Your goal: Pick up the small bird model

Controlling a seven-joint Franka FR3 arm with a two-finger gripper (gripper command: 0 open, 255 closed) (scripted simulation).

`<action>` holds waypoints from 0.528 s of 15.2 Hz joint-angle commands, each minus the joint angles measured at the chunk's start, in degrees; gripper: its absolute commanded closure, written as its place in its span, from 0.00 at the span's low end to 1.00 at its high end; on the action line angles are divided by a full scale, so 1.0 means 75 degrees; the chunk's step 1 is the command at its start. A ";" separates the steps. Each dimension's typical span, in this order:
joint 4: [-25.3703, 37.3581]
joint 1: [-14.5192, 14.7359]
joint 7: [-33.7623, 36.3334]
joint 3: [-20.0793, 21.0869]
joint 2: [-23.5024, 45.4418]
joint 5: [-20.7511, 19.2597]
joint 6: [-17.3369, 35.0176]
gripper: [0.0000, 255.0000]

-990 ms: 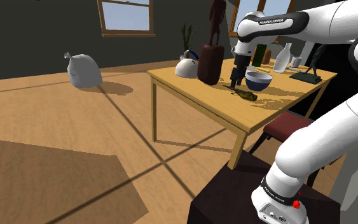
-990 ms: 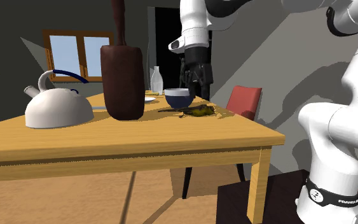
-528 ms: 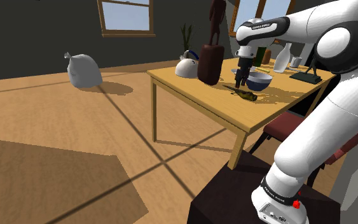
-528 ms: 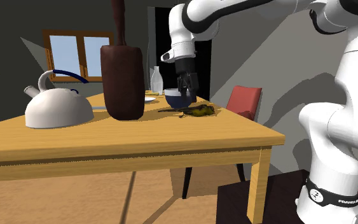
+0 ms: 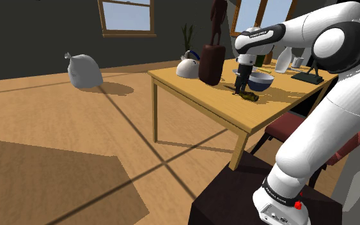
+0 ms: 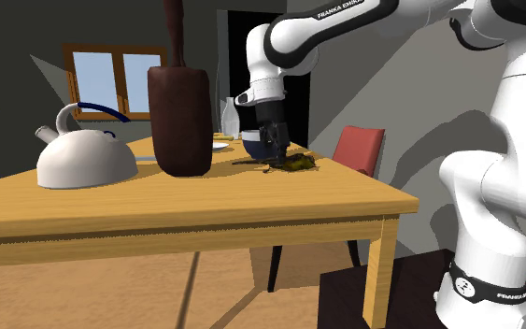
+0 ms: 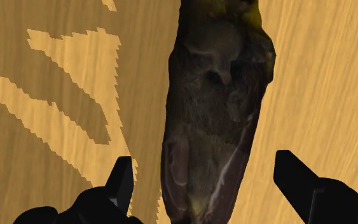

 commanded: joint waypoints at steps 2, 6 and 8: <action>-0.0032 -0.0004 -0.0016 -0.0009 0.0022 0.0007 0.0054 1.00; -0.0033 -0.0005 -0.0018 -0.0011 0.0020 0.0005 0.0054 1.00; -0.0035 -0.0005 -0.0017 -0.0010 0.0018 0.0005 0.0054 1.00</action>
